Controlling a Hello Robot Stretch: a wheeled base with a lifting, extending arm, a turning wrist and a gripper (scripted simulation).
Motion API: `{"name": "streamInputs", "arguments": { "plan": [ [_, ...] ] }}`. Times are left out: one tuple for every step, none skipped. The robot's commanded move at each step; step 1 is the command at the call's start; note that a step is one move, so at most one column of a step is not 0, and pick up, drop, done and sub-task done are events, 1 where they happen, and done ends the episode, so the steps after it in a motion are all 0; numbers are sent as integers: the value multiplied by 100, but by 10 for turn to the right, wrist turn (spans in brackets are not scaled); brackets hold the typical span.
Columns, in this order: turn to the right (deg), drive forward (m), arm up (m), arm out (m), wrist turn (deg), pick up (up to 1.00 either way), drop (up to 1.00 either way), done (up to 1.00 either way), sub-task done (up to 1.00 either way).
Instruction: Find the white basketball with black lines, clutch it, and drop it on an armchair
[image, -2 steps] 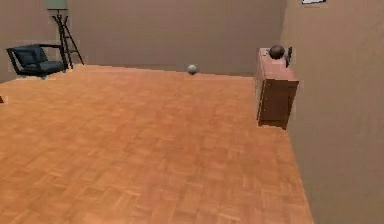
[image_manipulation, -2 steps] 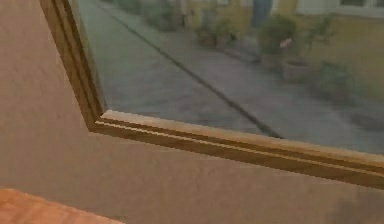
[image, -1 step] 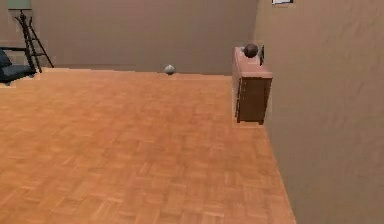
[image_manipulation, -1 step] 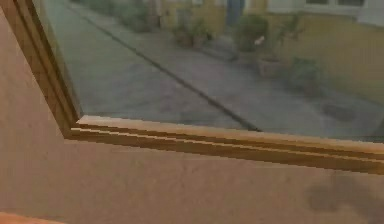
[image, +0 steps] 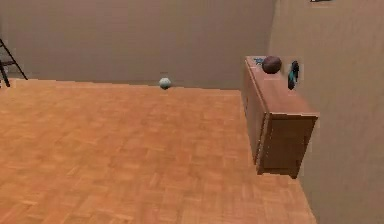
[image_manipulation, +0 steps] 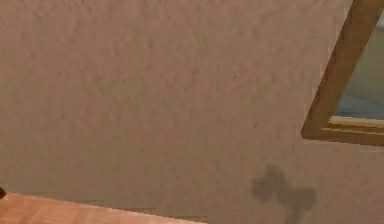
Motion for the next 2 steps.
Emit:
{"name": "streamInputs", "arguments": {
  "plan": [
    [0,100,0,0,0,0,0,0,0],
    [0,100,0,0,0,0,0,0,0]
  ]
}}
